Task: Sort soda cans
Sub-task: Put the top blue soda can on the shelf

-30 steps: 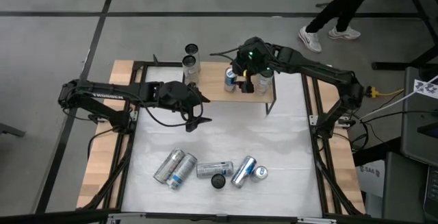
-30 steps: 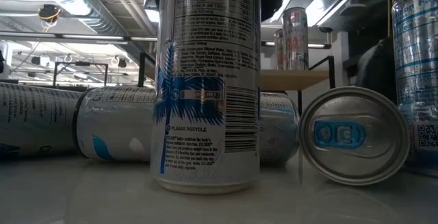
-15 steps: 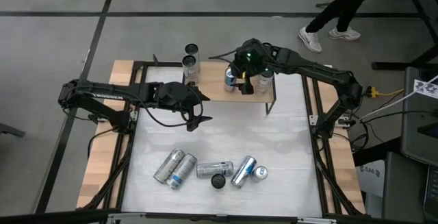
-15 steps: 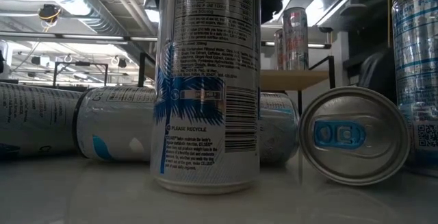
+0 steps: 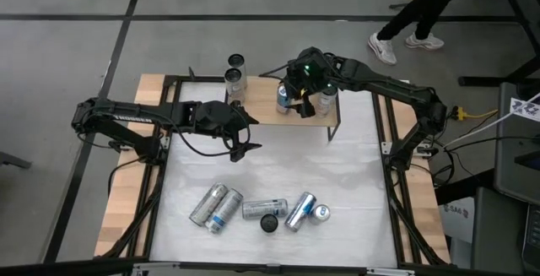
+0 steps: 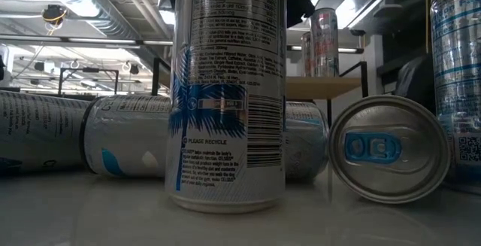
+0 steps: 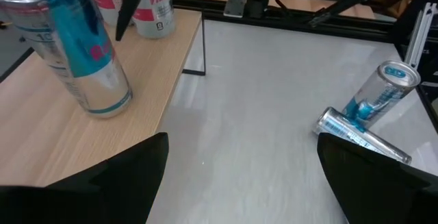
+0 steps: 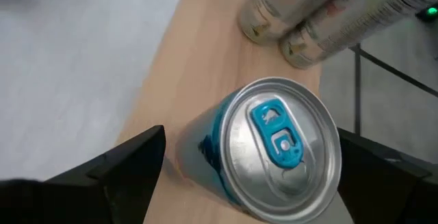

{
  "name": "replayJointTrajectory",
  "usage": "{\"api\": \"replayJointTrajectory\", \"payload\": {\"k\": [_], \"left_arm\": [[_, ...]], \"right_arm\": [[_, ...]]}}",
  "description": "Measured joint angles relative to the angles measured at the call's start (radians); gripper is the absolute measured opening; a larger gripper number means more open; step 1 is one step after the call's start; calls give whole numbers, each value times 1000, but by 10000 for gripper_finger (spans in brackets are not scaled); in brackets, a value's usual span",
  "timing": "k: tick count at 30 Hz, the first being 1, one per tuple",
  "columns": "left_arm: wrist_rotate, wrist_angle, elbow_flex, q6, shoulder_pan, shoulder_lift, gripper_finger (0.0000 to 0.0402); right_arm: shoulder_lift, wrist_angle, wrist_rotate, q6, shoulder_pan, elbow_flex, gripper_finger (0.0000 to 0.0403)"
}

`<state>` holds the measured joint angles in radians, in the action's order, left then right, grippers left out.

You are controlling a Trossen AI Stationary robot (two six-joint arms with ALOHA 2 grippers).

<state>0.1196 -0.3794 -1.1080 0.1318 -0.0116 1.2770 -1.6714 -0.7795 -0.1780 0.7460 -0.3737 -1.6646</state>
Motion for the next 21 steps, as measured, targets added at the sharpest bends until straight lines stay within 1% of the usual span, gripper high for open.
{"api": "replayJointTrajectory", "payload": {"k": [5,8,16,21], "left_arm": [[0,0,0,0,0,0,367],[0,0,0,0,0,0,367],[8,0,0,0,0,0,367],[21,0,0,0,0,0,367]], "right_arm": [[0,-2,-33,18,0,0,374],[0,0,-33,20,0,0,363],[1,1,-28,16,0,0,297],[2,18,49,-43,2,0,266]]}}
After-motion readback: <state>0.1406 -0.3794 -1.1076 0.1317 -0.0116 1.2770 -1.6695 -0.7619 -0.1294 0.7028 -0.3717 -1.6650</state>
